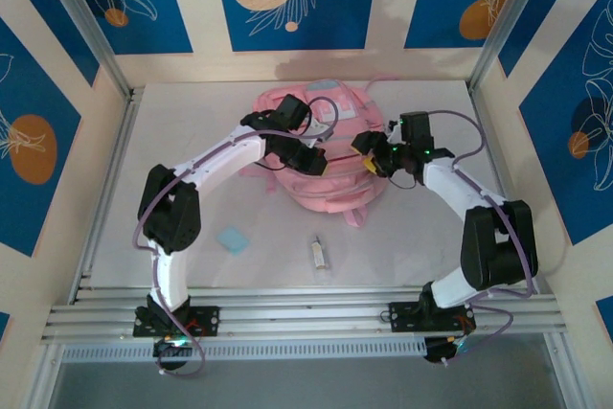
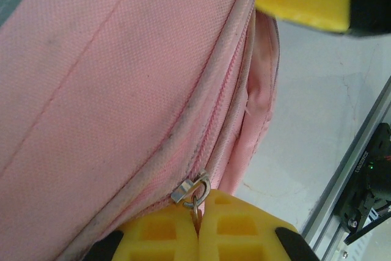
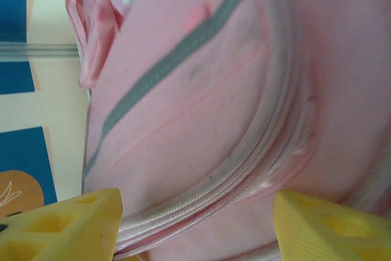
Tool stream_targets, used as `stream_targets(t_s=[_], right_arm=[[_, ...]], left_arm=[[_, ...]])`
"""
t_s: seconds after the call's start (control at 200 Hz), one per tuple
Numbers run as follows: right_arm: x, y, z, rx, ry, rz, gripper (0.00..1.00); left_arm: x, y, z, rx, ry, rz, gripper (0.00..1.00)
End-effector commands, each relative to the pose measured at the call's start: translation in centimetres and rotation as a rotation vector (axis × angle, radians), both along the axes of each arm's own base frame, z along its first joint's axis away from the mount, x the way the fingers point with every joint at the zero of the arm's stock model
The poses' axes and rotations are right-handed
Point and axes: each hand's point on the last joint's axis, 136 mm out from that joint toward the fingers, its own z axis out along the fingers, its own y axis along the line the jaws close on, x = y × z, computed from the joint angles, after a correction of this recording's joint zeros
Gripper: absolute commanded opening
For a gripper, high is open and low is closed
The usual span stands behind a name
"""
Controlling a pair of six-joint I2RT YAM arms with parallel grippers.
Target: Pack the student bag
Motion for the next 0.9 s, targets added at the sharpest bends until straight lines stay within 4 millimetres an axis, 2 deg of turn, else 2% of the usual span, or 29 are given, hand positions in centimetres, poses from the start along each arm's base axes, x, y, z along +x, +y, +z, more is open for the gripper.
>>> stream_targets(t_s=[0.0, 0.035, 0.07, 0.145, 0.23, 0.435, 0.65, 0.78, 0.86, 0.895], right_arm=[[1.3, 1.3, 0.3, 0.072, -0.017, -0.030, 0.64], [1.8, 1.4, 0.2, 0.081, -0.021, -0.036, 0.60], [2.2, 1.5, 0.1, 0.080, -0.029, -0.044, 0.52], [3.1, 1.2, -0.3, 0.041, -0.041, -0.061, 0.23], [3.8, 0.5, -0.7, -0.014, -0.053, -0.078, 0.00], [3.5, -1.0, -0.6, -0.105, -0.082, -0.083, 0.00], [3.0, -2.2, 0.4, -0.205, -0.137, -0.051, 0.00], [3.1, -1.6, 0.9, -0.219, -0.183, 0.012, 0.00], [3.2, -0.8, 1.3, -0.222, -0.217, 0.070, 0.00], [3.2, -0.5, 1.4, -0.230, -0.228, 0.093, 0.00]], left_arm=[[-2.0, -1.3, 1.4, -0.050, -0.021, -0.085, 0.00], [-2.3, -1.0, 1.2, -0.042, -0.019, -0.087, 0.00], [-2.5, -0.8, 0.9, -0.033, -0.018, -0.087, 0.00], [-2.8, 0.1, -0.1, 0.011, -0.016, -0.087, 0.00], [-3.0, 1.5, -1.3, 0.085, -0.029, -0.082, 0.00], [-2.1, 7.8, -4.1, 0.339, -0.032, 0.015, 0.00], [-0.4, 14.2, -4.0, 0.477, -0.020, 0.105, 0.00], [0.2, 16.2, -3.7, 0.548, -0.011, 0.088, 0.00], [1.7, 17.3, -3.9, 0.597, -0.078, 0.091, 0.00], [3.0, 17.9, -4.1, 0.626, -0.133, 0.114, 0.00]])
